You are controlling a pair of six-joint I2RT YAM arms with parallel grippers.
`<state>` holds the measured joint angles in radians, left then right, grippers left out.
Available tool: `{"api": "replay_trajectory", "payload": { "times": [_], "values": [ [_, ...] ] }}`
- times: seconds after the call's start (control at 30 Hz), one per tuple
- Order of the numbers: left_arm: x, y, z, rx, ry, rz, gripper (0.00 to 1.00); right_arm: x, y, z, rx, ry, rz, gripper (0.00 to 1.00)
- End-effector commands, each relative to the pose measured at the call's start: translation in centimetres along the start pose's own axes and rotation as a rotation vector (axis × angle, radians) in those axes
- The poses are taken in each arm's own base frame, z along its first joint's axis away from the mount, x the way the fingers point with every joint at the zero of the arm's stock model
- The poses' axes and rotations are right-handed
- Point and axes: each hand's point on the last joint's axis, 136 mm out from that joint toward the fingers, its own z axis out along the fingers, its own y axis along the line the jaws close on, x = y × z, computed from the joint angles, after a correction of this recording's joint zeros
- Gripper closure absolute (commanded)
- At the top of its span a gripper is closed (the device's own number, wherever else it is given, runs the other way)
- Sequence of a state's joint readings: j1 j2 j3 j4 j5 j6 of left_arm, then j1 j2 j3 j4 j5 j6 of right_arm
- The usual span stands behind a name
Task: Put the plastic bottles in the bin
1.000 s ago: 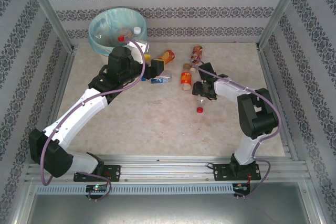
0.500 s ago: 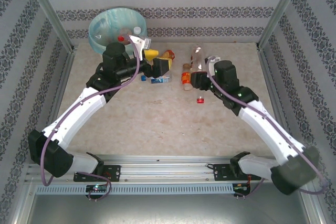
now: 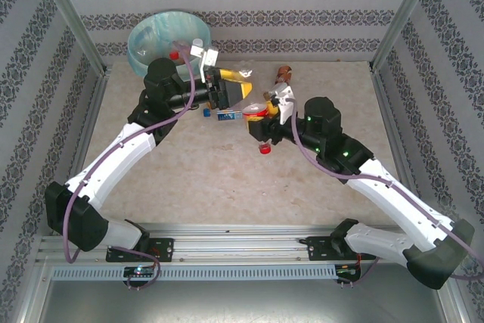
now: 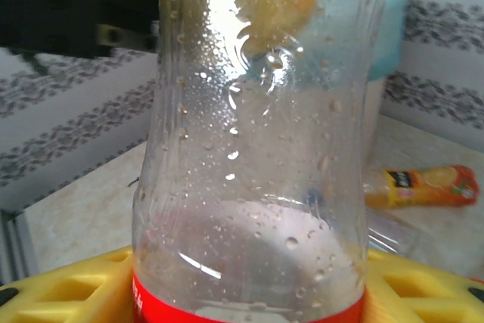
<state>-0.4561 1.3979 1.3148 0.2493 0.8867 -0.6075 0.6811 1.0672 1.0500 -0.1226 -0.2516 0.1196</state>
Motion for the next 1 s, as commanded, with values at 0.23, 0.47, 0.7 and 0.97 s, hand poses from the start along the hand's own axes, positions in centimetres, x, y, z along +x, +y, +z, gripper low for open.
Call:
{"api": "replay_trajectory", "payload": {
  "times": [0.23,0.47,0.7,0.97],
  "values": [
    [-2.0,-1.5,-0.5,0.012,-0.050,0.065,0.38,-2.2,3.0,0.5,-0.102,-0.077,-0.104,0.39],
    [-3.1,-2.6,-1.6,-0.020,-0.095,0.122,0.51,-2.0,3.1,0.1,-0.067,-0.096,-0.110,0.27],
    [-6.1,-1.8,-4.5,-0.250,-0.208,0.241,0.54,-0.7,2.8,-0.6,0.011,-0.114,-0.104,0.18],
    [-10.8,0.0,-8.0,-0.527,-0.322,0.352,0.58,1.8,1.9,-1.3,0.058,-0.072,-0.133,0.17]
  ]
}}
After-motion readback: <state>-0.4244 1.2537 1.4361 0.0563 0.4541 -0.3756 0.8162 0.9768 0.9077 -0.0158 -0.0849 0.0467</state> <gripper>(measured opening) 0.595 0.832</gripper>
